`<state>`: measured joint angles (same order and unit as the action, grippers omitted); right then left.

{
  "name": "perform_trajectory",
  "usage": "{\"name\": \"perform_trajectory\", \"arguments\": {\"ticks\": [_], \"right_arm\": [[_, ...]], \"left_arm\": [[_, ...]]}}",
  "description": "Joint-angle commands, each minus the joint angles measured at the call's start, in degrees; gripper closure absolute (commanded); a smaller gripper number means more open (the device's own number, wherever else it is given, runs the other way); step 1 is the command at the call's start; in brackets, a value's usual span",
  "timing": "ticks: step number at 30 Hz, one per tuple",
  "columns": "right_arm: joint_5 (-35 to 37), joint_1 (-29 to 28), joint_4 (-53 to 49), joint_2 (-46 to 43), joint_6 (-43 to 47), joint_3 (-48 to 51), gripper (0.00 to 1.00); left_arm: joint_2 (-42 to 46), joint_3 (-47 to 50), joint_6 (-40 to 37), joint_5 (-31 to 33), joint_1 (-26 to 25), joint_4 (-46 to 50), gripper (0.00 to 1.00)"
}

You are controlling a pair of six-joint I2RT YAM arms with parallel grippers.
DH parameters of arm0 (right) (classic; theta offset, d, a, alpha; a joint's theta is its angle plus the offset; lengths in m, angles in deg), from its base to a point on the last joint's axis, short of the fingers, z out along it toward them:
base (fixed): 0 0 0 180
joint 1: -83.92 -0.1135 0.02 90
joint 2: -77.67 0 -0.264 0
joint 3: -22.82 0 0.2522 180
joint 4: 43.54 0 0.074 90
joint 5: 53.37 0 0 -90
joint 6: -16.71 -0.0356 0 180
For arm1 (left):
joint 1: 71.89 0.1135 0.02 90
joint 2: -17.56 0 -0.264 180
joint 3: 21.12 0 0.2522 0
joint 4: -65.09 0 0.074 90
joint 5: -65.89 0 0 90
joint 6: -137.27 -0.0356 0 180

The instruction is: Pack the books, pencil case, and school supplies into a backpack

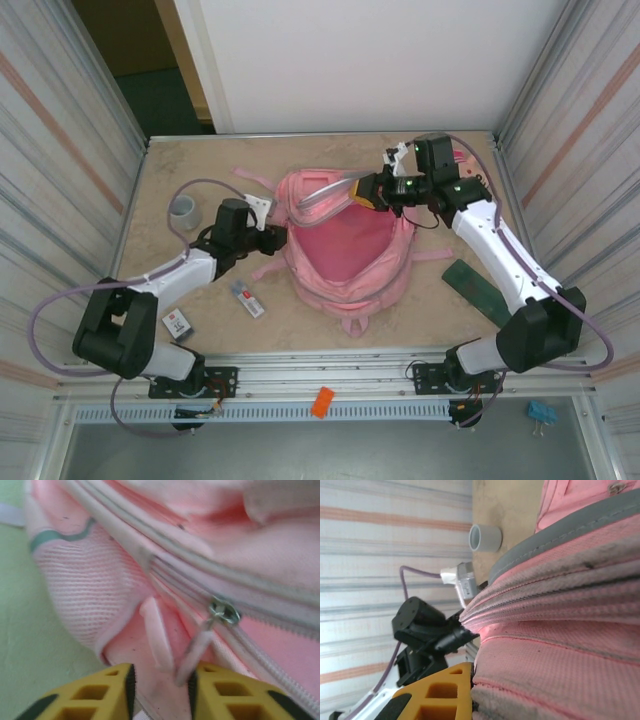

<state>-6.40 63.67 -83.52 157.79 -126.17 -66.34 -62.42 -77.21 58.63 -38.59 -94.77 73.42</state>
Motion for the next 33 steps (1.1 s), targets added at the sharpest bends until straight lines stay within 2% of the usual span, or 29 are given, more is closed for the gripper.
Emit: {"name": "perform_trajectory", "arguments": {"ticks": [1, 3, 7, 12, 17, 22, 26, 31, 33], "right_arm": [[3.9, -0.5, 13.2, -2.7, -5.0, 2.9, 1.00], [5.2, -1.0, 14.4, -1.6, -5.1, 3.0, 1.00], [7.1, -2.7, 16.2, 1.1, -4.9, 2.4, 1.00], [10.7, -5.3, 19.9, 4.8, -5.4, 2.3, 1.00], [11.7, -6.3, 19.9, 6.3, -6.5, 2.6, 1.00], [15.1, -6.9, 12.7, 2.1, -4.4, 5.4, 0.78], [17.7, -8.3, 6.1, -3.1, -4.2, 11.4, 0.59], [22.6, -10.6, -1.6, -10.5, -4.9, 19.4, 0.52], [23.2, -10.9, -4.2, -13.1, -5.5, 22.4, 0.51]], "left_arm": [[5.3, -3.4, 7.2, 4.5, 0.5, 7.8, 0.55], [7.7, -3.3, 11.1, 6.4, 0.5, 12.1, 0.48], [12.8, -2.9, 19.1, 10.3, 0.5, 20.0, 0.42], [18.2, -2.8, 31.3, 17.9, 0.5, 31.9, 0.40], [21.8, -0.9, 39.6, 21.9, 0.6, 38.6, 0.40], [25.1, 2.0, 44.5, 22.3, 0.5, 42.3, 0.40], [26.6, 5.4, 47.8, 20.9, 0.5, 44.6, 0.40], [26.3, 9.7, 51.3, 15.8, 0.5, 44.4, 0.40], [25.9, 10.5, 51.4, 14.2, 0.4, 44.1, 0.37]]}}
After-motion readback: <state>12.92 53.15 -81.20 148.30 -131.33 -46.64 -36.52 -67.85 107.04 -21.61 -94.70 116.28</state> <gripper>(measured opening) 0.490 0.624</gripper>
